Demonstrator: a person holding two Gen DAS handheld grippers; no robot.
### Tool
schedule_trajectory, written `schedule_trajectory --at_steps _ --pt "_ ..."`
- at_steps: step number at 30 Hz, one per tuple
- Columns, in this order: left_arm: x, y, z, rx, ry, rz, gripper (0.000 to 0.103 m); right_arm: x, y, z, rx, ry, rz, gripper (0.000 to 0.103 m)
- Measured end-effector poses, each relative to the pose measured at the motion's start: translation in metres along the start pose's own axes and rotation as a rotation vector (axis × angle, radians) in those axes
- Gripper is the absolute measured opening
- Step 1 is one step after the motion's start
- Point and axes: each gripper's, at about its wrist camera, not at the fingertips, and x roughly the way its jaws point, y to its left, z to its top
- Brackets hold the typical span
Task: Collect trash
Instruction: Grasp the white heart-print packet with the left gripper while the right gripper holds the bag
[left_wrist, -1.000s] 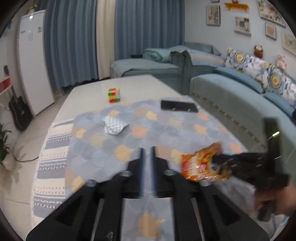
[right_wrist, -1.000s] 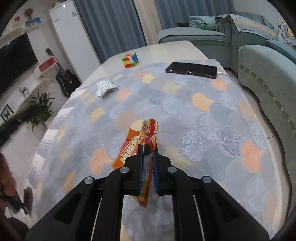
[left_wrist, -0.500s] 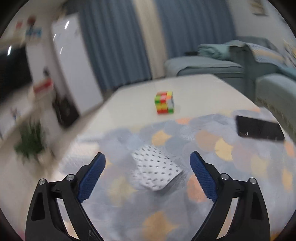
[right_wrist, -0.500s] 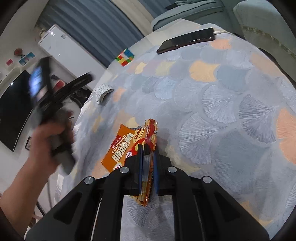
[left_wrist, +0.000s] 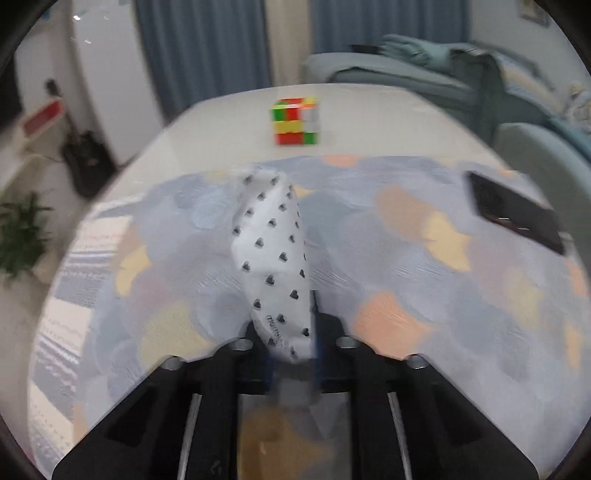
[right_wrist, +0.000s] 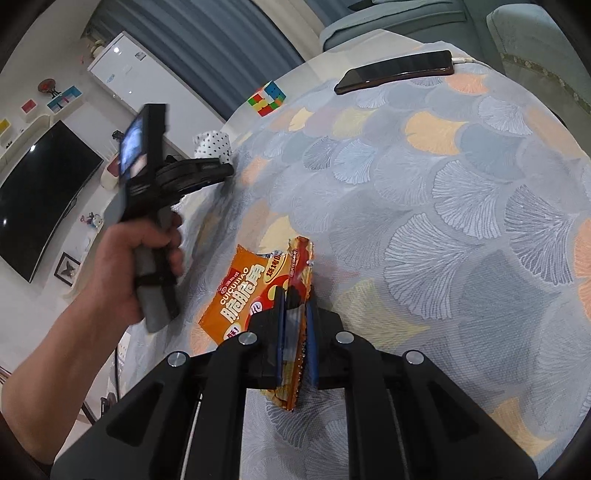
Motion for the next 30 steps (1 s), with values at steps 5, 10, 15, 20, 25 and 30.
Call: schedule_trajectory --at_steps 5,10,15,20,25,30 --pt "-0.053 0.017 -0.012 -0.054 -0.067 -0.157 0.009 -0.001 0.001 0.000 -0.009 0.001 -0.010 0.009" --pt "-0.140 0.011 -0.039 0.064 -0.178 -0.243 0.009 0.000 0.002 0.001 -0.008 0.002 -0.009 0.009" --pt "-0.216 -0.002 -0.091 0.159 -0.194 -0.351 0.009 0.003 0.015 0.001 -0.058 -0.003 -0.020 0.029" --pt "-0.273 0.004 -0.158 0.188 -0.234 -0.393 0.010 0.009 0.042 -0.002 -0.166 -0.007 -0.139 0.040" --pt "-0.300 0.017 -0.212 0.156 -0.256 -0.379 0.010 0.014 0.056 -0.009 -0.238 -0.001 -0.251 0.007" --pt "-0.301 0.014 -0.218 0.230 -0.315 -0.376 0.010 -0.011 0.069 -0.014 -0.313 -0.014 -0.316 0.007"
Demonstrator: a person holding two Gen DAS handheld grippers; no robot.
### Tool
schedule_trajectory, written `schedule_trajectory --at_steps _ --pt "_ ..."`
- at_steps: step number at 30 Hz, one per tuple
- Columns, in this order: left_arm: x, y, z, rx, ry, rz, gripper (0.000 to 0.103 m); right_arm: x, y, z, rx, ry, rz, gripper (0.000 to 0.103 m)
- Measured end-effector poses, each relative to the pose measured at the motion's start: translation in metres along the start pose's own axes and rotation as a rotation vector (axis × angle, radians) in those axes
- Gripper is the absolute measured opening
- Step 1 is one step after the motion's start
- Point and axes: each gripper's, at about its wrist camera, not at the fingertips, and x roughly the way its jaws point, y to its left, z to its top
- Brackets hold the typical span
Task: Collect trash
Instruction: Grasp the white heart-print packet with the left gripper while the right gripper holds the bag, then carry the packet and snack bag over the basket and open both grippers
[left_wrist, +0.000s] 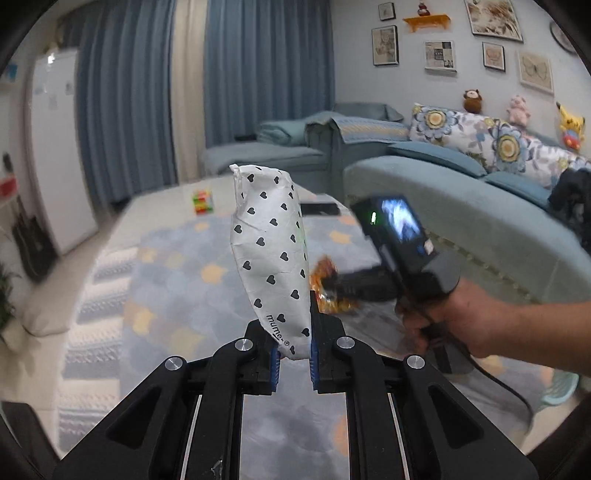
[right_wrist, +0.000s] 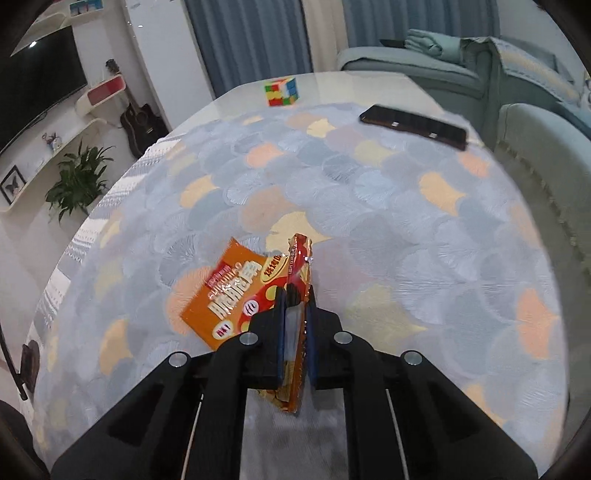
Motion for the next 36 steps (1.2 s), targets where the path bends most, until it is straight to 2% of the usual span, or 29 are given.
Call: schedule_trajectory --at_steps 1,6,11,15,19,22,26,28,31,34,36 --pt "0.003 0.005 -0.003 -0.043 0.026 -0.032 0.010 -0.011 0.000 0.002 0.002 -0.010 -0.008 0.007" --pt "0.003 0.025 -0.006 -0.110 0.055 -0.038 0.010 -0.073 -0.005 -0.004 0.023 -0.079 -0.038 0.007" --pt "-0.013 0.033 -0.002 -0.126 0.014 -0.030 0.010 -0.145 -0.005 -0.028 0.034 -0.134 -0.065 0.007" --pt "-0.018 0.029 0.005 -0.135 0.001 -0.048 0.010 -0.217 -0.005 -0.051 0.073 -0.224 -0.074 0.007" --pt "-0.027 0.017 0.009 -0.114 -0.020 -0.088 0.010 -0.294 -0.016 -0.091 0.150 -0.366 -0.124 0.007" --pt "-0.038 -0.004 0.009 -0.047 -0.068 -0.123 0.010 -0.346 -0.028 -0.140 0.201 -0.466 -0.225 0.007" --pt "-0.046 -0.046 0.006 0.038 -0.078 -0.234 0.010 -0.404 -0.053 -0.214 0.362 -0.578 -0.335 0.007" --pt "-0.048 -0.071 0.004 0.065 -0.063 -0.330 0.010 -0.431 -0.064 -0.254 0.447 -0.630 -0.412 0.007" --pt "-0.054 -0.115 0.000 0.113 -0.055 -0.474 0.010 -0.449 -0.075 -0.295 0.524 -0.650 -0.514 0.007" --pt "-0.055 -0.166 -0.008 0.177 -0.028 -0.586 0.010 -0.447 -0.089 -0.309 0.541 -0.615 -0.575 0.007" --pt "-0.053 -0.217 -0.016 0.265 0.014 -0.642 0.010 -0.441 -0.098 -0.313 0.559 -0.592 -0.597 0.007"
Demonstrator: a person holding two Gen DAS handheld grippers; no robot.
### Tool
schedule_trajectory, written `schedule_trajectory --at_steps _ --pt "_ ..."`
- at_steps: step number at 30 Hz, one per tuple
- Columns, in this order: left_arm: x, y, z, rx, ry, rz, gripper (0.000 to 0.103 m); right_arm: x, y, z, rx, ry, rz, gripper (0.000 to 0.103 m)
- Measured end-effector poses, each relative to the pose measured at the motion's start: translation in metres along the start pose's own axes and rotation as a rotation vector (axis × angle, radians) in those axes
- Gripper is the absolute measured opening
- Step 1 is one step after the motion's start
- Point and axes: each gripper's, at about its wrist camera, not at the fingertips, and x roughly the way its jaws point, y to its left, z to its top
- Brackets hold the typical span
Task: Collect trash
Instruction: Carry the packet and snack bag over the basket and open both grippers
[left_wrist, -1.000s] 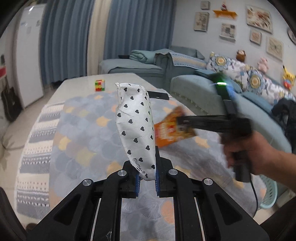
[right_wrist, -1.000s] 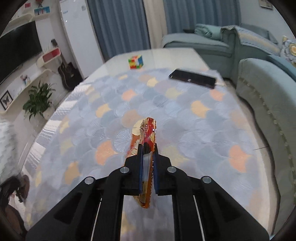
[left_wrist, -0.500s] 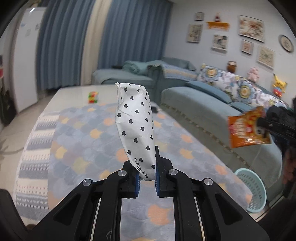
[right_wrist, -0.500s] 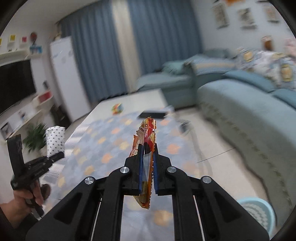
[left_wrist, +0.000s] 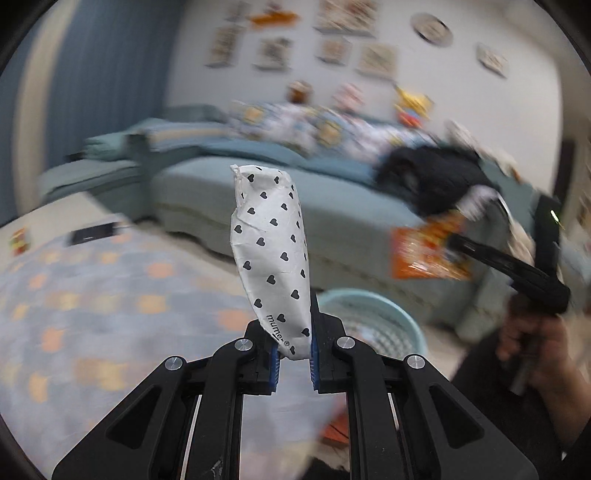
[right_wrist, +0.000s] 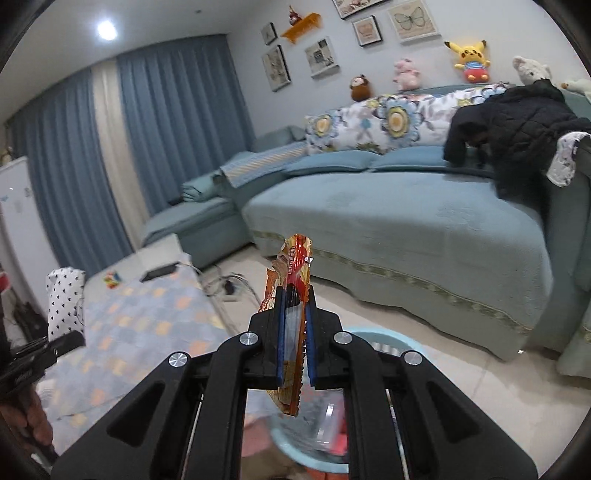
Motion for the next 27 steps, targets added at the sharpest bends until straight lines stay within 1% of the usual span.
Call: schedule_trajectory --at_steps 2,3,5,7,9,10,11,12,13,15,18,21,22,24,25,26,27 --pt "0.031 -0.026 0.006 0.016 0.039 -0.055 0.010 0.014 -0.013 -0.005 0.026 0.048 -0.032 0.007" --pt "0.049 -0.036 0.012 0.001 0.057 -0.091 0.010 0.018 -0.022 -0.008 0.051 0.070 -0.050 0.007" --pt "0.079 -0.049 0.021 -0.022 0.091 -0.142 0.010 0.026 -0.040 -0.010 0.113 0.112 -0.051 0.007" --pt "0.117 -0.064 0.028 -0.037 0.155 -0.194 0.011 0.031 -0.052 -0.010 0.143 0.141 -0.081 0.009" --pt "0.148 -0.077 0.031 -0.025 0.213 -0.205 0.015 0.043 -0.064 -0.015 0.182 0.208 -0.137 0.009" --pt "0.164 -0.082 0.031 -0.022 0.254 -0.204 0.020 0.049 -0.069 -0.016 0.203 0.227 -0.150 0.009" --pt "0.177 -0.083 0.031 -0.023 0.286 -0.193 0.039 0.051 -0.076 -0.017 0.235 0.237 -0.152 0.009" --pt "0.189 -0.083 0.030 -0.028 0.313 -0.173 0.052 0.051 -0.083 -0.017 0.258 0.232 -0.152 0.012" --pt "0.195 -0.080 0.029 -0.037 0.320 -0.146 0.063 0.049 -0.089 -0.017 0.282 0.220 -0.155 0.015" --pt "0.196 -0.071 0.029 -0.064 0.310 -0.124 0.067 0.046 -0.098 -0.017 0.320 0.199 -0.138 0.022" --pt "0.186 -0.054 0.031 -0.124 0.288 -0.139 0.071 0.044 -0.103 -0.020 0.347 0.193 -0.121 0.026" --pt "0.164 -0.040 0.028 -0.115 0.263 -0.082 0.072 0.044 -0.103 -0.019 0.340 0.191 -0.116 0.026" --pt "0.152 -0.034 0.025 -0.101 0.256 -0.048 0.072 0.043 -0.099 -0.019 0.330 0.185 -0.114 0.026" --pt "0.132 -0.027 0.023 -0.078 0.247 -0.002 0.076 0.039 -0.090 -0.015 0.289 0.168 -0.122 0.027" --pt "0.117 -0.020 0.019 -0.071 0.242 0.030 0.079 0.039 -0.084 -0.014 0.260 0.162 -0.127 0.029" --pt "0.104 -0.014 0.018 -0.068 0.238 0.055 0.083 0.039 -0.079 -0.014 0.241 0.157 -0.132 0.036" --pt "0.092 -0.008 0.017 -0.066 0.229 0.071 0.084 0.038 -0.072 -0.013 0.217 0.145 -0.141 0.048"
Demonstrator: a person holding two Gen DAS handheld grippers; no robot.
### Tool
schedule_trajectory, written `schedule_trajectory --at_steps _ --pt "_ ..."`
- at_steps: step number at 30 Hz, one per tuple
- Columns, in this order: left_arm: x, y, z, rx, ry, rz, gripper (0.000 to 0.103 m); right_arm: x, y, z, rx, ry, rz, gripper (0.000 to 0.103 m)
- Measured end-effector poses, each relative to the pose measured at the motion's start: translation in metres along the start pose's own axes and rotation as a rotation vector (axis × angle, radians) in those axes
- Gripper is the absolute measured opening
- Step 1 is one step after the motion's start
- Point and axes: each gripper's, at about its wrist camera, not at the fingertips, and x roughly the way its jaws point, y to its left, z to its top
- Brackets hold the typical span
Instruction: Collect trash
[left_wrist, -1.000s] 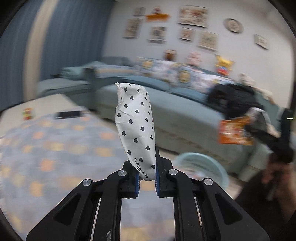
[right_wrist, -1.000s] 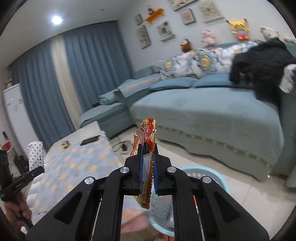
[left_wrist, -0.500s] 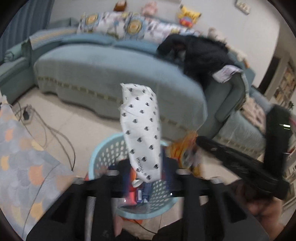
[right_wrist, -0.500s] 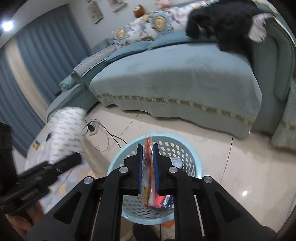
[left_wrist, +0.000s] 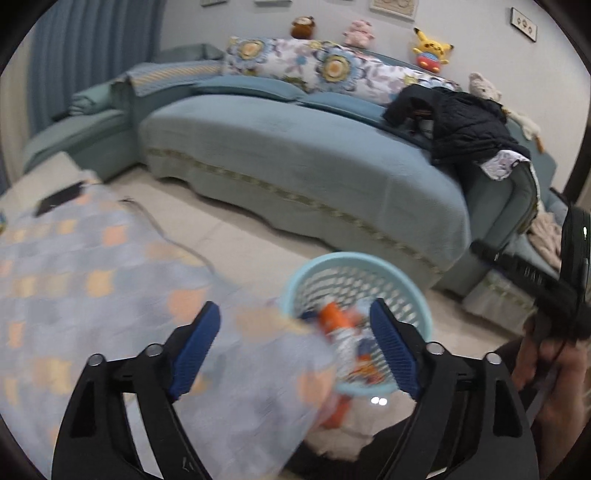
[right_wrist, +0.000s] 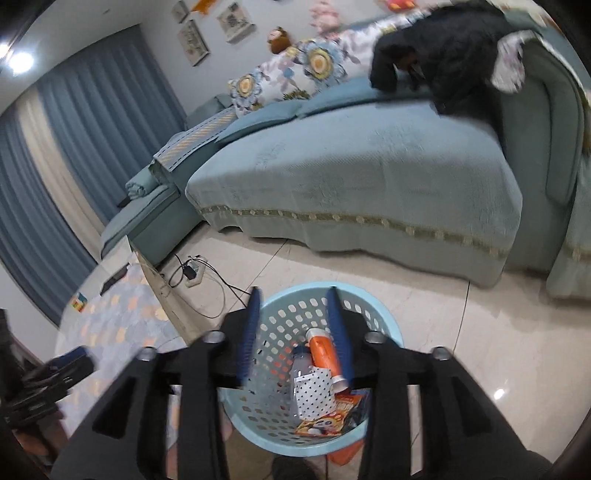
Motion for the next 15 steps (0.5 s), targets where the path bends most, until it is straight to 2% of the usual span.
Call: schedule_trajectory --at_steps 2,6,8,11,15 --pt "-0.029 0.016 -0.014 -0.005 -0.048 0.059 0.090 -0.006 0.012 -0.002 -0.038 -0.032 -0.026 0.062" --pt "-0.089 0.043 -0.050 -0.074 -0.155 0.145 0.095 -0.016 0.046 -0.015 -0.116 -0.092 -0.100 0.078" --pt "-0.109 0.052 -0.070 -0.115 -0.185 0.201 0.095 -0.018 0.069 -0.028 -0.159 -0.093 -0.131 0.082" --pt "-0.123 0.065 -0.091 -0.167 -0.228 0.309 0.095 -0.020 0.107 -0.049 -0.225 -0.075 -0.118 0.082" --pt "-0.127 0.081 -0.104 -0.223 -0.201 0.395 0.095 -0.025 0.155 -0.080 -0.317 -0.068 -0.123 0.082"
